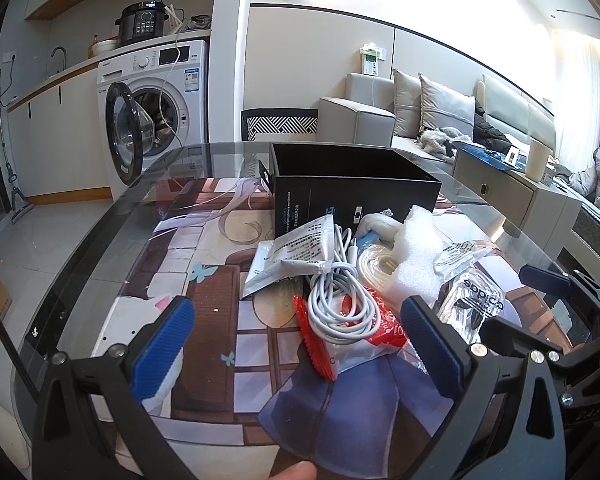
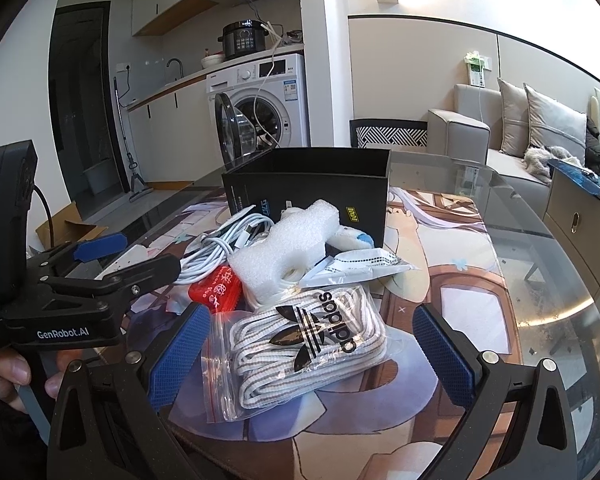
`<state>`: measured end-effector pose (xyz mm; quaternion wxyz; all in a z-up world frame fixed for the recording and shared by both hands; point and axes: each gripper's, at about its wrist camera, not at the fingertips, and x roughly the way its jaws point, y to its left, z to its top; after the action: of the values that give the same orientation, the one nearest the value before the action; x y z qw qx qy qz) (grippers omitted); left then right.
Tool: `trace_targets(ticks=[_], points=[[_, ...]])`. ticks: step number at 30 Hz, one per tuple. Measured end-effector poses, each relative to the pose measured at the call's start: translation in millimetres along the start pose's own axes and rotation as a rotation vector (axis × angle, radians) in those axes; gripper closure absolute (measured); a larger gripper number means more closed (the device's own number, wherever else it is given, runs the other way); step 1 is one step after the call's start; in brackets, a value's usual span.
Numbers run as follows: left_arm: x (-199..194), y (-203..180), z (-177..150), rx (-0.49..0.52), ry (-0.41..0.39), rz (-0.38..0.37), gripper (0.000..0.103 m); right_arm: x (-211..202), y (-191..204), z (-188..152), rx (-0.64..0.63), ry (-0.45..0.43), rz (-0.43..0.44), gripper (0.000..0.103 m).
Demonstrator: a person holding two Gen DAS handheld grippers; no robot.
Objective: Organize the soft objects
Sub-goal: 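Move the right tool toward the clear adidas bag of white laces, then close the right tool on the adidas bag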
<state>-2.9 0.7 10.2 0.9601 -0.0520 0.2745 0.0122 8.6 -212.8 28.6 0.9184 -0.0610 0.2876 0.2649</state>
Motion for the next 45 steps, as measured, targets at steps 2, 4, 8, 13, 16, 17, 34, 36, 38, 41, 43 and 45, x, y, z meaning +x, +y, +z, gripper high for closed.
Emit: trace_targets(ticks=[2, 4, 8, 13, 16, 17, 34, 36, 38, 41, 43, 45], points=[[-0.5, 0.8, -0.2, 0.0, -0.003, 0.002, 0.0, 2.5, 0.8, 0.3, -0.001, 0.013, -0.003, 0.0], [-1.2, 1.9, -0.3, -0.001, -0.008, 0.005, 0.0, 4.8, 2.2, 0.2, -0.004, 0.031, -0.004, 0.0], [-0.6, 3.8, -0.2, -0.002, -0.009, 0.008, 0.0, 10.7, 5.9, 0.3, -0.008, 0.061, -0.005, 0.0], [0.6, 5.0, -0.2, -0.003, -0.007, 0.008, 0.0, 21.5, 8.6, 5.2, 0.021, 0.099, -0.037, 0.0], [1.6, 5.7, -0.9, -0.008, -0.005, 0.01, 0.0, 29.3, 12.1, 8.6, 0.018, 0.118, -0.078, 0.0], [2.0, 6.7, -1.1, -0.011, -0.005, 0.01, 0.0, 32.3, 12.9, 9.2, 0.015, 0.129, -0.093, 0.0], [7.5, 13.5, -1.4, -0.026, 0.011, 0.006, 0.0, 20.9, -20.2, -3.6, 0.043, 0.225, -0.098, 0.0], [8.0, 13.3, -2.0, -0.025, 0.015, 0.006, 0.0, 22.2, -18.5, -4.1, 0.029, 0.226, -0.091, 0.0], [7.9, 13.5, -2.3, -0.026, 0.014, 0.005, 0.0, 26.6, -16.7, -4.1, 0.027, 0.235, -0.075, 0.0], [8.0, 13.4, -2.3, -0.024, 0.016, 0.007, 0.0, 33.4, -14.5, -6.0, 0.034, 0.243, -0.046, 0.0], [7.7, 14.3, -2.7, -0.025, 0.016, 0.006, 0.0, 35.6, -10.7, -6.3, 0.019, 0.24, -0.043, 0.0], [8.0, 13.9, -2.5, -0.024, 0.016, 0.007, 0.0, 37.3, -6.8, -7.5, -0.004, 0.24, -0.053, 0.001]])
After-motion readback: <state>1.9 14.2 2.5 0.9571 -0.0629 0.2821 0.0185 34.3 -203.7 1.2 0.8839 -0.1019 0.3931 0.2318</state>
